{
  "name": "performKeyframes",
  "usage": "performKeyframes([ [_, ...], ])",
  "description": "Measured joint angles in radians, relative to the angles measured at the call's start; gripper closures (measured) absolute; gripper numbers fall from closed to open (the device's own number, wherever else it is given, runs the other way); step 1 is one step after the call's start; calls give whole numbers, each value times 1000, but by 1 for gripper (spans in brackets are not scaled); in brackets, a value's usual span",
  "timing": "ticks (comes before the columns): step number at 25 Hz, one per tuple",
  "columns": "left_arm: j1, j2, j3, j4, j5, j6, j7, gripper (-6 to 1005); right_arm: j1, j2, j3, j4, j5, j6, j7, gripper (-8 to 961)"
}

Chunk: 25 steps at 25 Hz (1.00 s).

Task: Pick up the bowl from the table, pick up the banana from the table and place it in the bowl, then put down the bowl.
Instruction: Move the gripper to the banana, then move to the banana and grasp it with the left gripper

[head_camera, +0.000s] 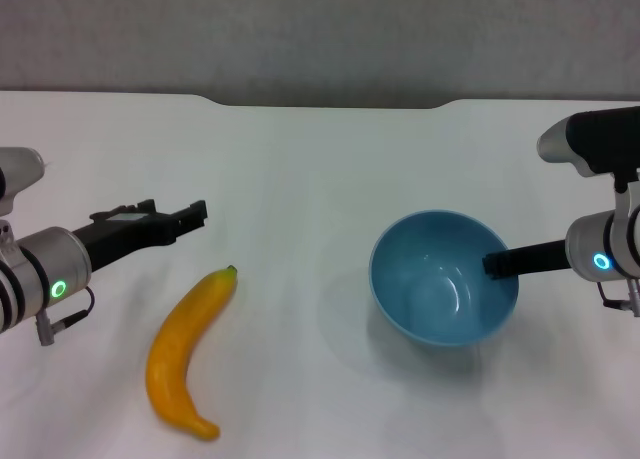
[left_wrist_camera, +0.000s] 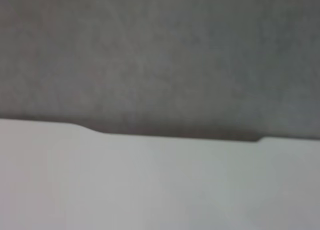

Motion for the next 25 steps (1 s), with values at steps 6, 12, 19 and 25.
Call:
performKeyframes([
  [6,-28,14,-74,-16,465,-110,-345,173,-13,-1,14,-22,0,-1,-5,926],
  [12,-12,-48,-162,-130,988,-237,-607,173,-32,-1,53,-48,0,-2,-24,926],
  [19,-12,-132,-213,-238,1463,-387,-863,209,-37,1,68,-49,0,-14,-32,926],
  [25,-14,-132,-207,-227,1462,-389,-888,252,-41,2,68,-49,0,-18,-32,926],
])
